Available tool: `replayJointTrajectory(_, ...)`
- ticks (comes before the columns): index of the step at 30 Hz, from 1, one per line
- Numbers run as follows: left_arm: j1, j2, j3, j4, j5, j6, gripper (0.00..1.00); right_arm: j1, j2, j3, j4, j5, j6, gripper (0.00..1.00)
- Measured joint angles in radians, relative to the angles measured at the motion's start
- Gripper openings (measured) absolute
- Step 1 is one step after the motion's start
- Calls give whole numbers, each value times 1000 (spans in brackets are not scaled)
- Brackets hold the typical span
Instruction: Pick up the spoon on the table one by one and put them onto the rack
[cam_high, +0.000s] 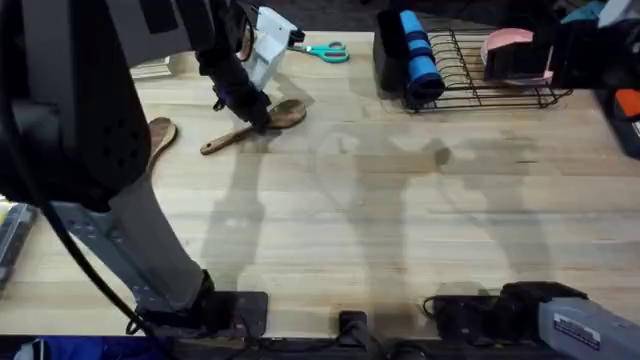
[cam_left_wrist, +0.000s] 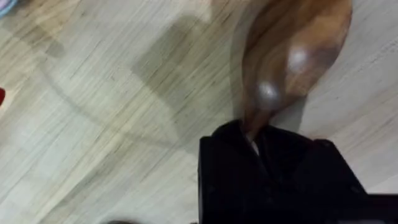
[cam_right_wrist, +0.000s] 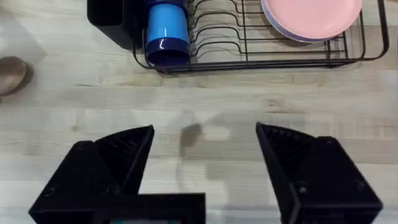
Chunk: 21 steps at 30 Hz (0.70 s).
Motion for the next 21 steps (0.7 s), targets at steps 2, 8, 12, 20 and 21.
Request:
replayJointTrajectory(2, -2, 3, 6, -6, -3, -16, 51, 0, 0, 0, 0, 0, 0, 996)
replayJointTrajectory(8, -37, 47, 80, -72, -52, -45, 47, 0, 0, 0, 0, 0, 0, 996)
replayJointTrajectory(12, -127, 106, 196, -96, -29, -85, 40, 0, 0, 0, 0, 0, 0, 996)
replayJointTrajectory(20, -229, 116, 417, -108, -3, -138, 42, 0, 0, 0, 0, 0, 0, 996)
replayJointTrajectory(21, -235, 116, 444, -109, -3, -146, 41, 0, 0, 0, 0, 0, 0, 996)
